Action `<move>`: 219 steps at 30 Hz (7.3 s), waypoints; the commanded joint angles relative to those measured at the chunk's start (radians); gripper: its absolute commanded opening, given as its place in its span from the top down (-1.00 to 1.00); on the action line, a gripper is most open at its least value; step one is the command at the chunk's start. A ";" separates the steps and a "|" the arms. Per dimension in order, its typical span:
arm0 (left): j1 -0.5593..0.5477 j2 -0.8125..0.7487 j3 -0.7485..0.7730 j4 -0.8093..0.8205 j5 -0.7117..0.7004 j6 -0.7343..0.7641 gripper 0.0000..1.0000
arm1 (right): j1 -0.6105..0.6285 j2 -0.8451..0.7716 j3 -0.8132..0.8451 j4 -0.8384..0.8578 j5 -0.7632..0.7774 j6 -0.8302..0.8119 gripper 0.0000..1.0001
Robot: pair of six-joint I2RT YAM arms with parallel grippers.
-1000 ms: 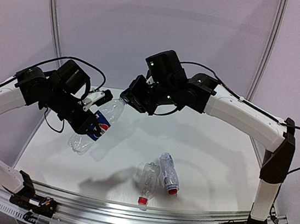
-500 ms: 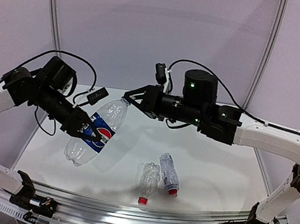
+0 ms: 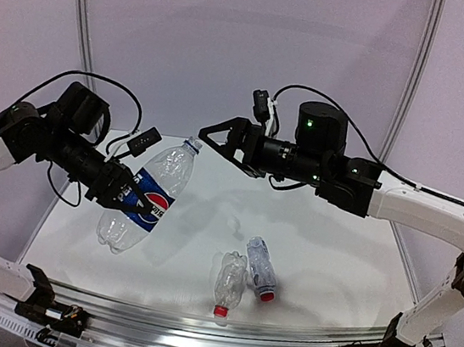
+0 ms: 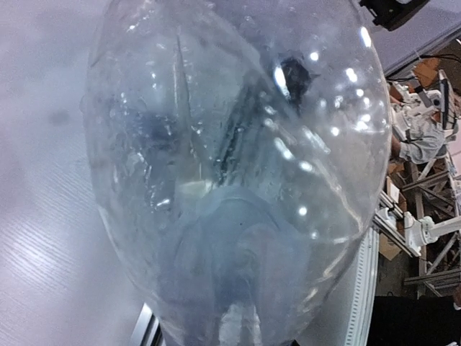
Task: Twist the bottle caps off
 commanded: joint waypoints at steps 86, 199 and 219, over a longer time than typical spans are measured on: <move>0.127 0.244 -0.195 0.224 -0.602 -0.199 -0.98 | 0.096 0.052 -0.189 -0.791 0.327 0.237 -0.69; -0.307 -0.034 -0.286 0.765 -0.700 0.004 -0.64 | 0.049 -0.096 -0.088 -0.388 0.467 1.069 0.04; -0.302 0.062 -0.248 0.793 -0.689 0.043 -0.16 | 0.053 -0.111 -0.092 -0.384 0.454 1.061 0.08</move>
